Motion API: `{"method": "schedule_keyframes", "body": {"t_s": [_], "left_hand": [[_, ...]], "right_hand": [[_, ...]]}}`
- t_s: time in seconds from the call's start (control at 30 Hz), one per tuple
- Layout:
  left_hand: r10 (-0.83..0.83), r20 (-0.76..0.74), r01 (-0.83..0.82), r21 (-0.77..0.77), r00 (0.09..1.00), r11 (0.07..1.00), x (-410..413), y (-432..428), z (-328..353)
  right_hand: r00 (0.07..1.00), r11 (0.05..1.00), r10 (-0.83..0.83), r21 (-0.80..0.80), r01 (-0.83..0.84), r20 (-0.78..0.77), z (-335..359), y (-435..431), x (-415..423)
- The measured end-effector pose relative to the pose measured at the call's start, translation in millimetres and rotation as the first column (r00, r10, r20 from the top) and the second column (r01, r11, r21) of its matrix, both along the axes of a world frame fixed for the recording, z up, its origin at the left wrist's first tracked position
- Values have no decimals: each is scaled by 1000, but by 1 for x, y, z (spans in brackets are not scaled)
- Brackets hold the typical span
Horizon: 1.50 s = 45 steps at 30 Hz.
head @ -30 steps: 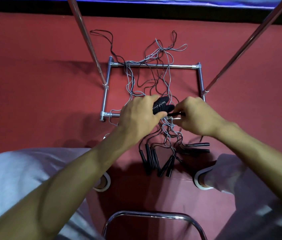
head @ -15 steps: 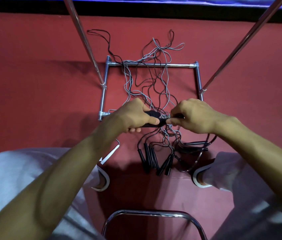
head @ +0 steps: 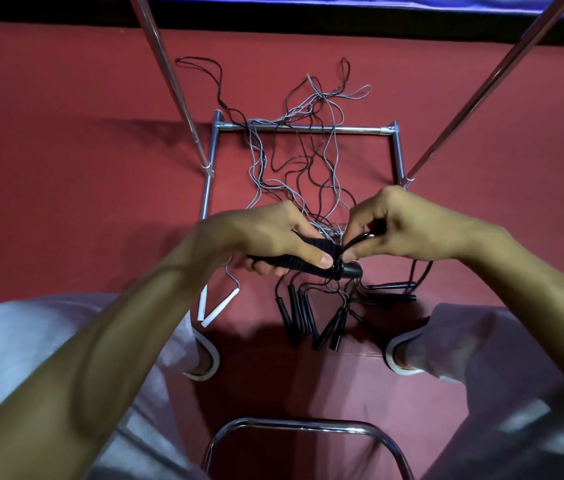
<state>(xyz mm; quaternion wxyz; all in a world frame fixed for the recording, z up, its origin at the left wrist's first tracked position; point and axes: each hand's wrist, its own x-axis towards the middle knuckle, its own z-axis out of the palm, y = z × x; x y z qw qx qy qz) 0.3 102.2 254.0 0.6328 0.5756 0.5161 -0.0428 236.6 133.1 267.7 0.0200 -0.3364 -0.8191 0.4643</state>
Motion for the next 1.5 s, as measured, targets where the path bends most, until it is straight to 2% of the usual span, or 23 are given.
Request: {"method": "schedule_keyframes", "body": {"t_s": [0.2, 0.47, 0.57, 0.7, 0.8, 0.87, 0.97, 1.03, 1.07, 1.1, 1.23, 1.3, 1.4, 1.5], "left_hand": [[-32, 240, 35, -7, 970, 999, -6, -3, 21], [-27, 412, 44, -31, 911, 999, -7, -1, 38], [-44, 494, 71, -35, 868, 997, -5, -2, 40], [-71, 520, 48, 58, 851, 997, 2, -9, 42], [-14, 497, -40, 98, 868, 994, 2, -16, 42], [44, 472, -113, 118, 881, 987, 3, -21, 41], [133, 350, -212, 200, 927, 957, 10, -27, 30], [155, 273, -238, 304, 950, 923, 17, -33, 21], [134, 251, -222, 366, 959, 904, 19, -36, 18], [109, 255, -208, 404, 961, 891, 22, -38, 16], [-6, 253, -130, 517, 967, 846, 26, -39, 12], [28, 338, -193, 466, 941, 863, 30, -38, 14], [180, 475, -358, 317, 861, 879, 34, -34, 19], [337, 520, -515, 245, 785, 822, 31, -27, 21]], "right_hand": [[969, 971, -116, -231, 64, -218, 12, 6, 8], [926, 968, -192, -219, 124, -325, 29, 12, 10], [930, 967, -215, -199, 160, -297, 26, 6, 3], [887, 936, -337, -212, 280, -316, 12, -3, -7], [786, 850, -517, -317, 422, -340, -3, -9, -20], [699, 743, -651, -438, 506, -297, -14, -13, -29], [601, 478, -797, -668, 570, -57, -30, -17, -33], [586, 276, -789, -746, 606, 184, -34, -19, -31], [603, 223, -750, -755, 617, 271, -33, -20, -30], [630, 210, -708, -757, 618, 318, -32, -21, -28], [731, 269, -581, -763, 588, 359, -28, -16, -21], [733, 279, -591, -768, 577, 336, -27, -13, -18], [674, 295, -721, -808, 509, 161, -25, -7, -16], [493, 240, -868, -914, 327, -51, -19, -1, -14]]}}
